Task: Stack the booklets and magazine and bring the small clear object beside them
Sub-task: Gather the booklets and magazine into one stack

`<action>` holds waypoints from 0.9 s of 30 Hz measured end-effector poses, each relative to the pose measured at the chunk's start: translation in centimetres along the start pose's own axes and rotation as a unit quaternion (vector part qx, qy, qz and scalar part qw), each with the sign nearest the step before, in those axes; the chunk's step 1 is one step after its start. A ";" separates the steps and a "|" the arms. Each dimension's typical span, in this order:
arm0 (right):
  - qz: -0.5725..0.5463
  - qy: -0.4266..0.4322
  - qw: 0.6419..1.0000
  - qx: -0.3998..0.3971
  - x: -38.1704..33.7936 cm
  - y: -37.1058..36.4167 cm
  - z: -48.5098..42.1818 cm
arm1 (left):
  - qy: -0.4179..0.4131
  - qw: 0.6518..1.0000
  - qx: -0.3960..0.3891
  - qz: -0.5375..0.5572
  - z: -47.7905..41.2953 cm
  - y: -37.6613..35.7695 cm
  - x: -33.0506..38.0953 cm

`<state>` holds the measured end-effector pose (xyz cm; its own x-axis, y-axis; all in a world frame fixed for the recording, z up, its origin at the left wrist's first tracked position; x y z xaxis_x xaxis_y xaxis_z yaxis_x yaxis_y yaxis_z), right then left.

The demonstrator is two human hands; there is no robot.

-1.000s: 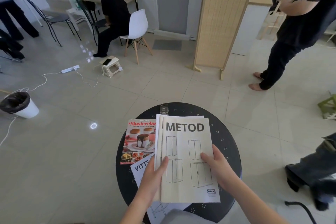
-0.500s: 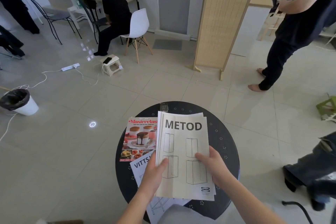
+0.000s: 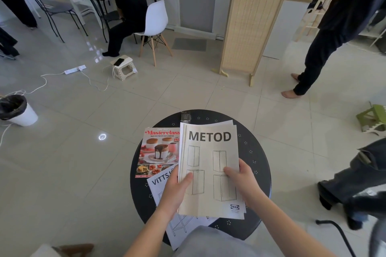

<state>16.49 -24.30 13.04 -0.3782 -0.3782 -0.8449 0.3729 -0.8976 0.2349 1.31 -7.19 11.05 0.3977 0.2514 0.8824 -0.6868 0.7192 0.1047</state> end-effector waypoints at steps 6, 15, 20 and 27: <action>-0.002 -0.003 1.000 0.022 0.6 0.8 -0.5 | 0.062 0.998 0.030 -0.003 -1.5 1.7 -2.1; -0.012 -0.015 0.999 0.048 2.0 2.5 -1.1 | 0.181 0.969 0.149 -0.082 -4.0 5.4 -10.1; -0.007 -0.026 0.998 0.058 2.9 3.0 -0.8 | 0.218 0.950 0.187 -0.127 -5.0 6.5 -14.7; 0.005 -0.031 0.997 0.068 3.4 3.6 -0.3 | 0.239 0.930 0.233 -0.151 -4.8 6.0 -16.8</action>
<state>16.79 -28.74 10.85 -0.4288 -0.3960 -0.8120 0.2602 -0.9149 0.3088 -6.61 -4.01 -5.33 0.7643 0.4222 0.4875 -0.6445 0.4726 0.6011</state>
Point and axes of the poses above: each hand's wrist, its own z-axis away from the middle knuckle, its own y-axis out of the back of the hand, x = y × z, the point moved 3 cm from there along -z, towards the middle knuckle, and after that the axes turned 10 degrees about x, right-handed, at the moved point
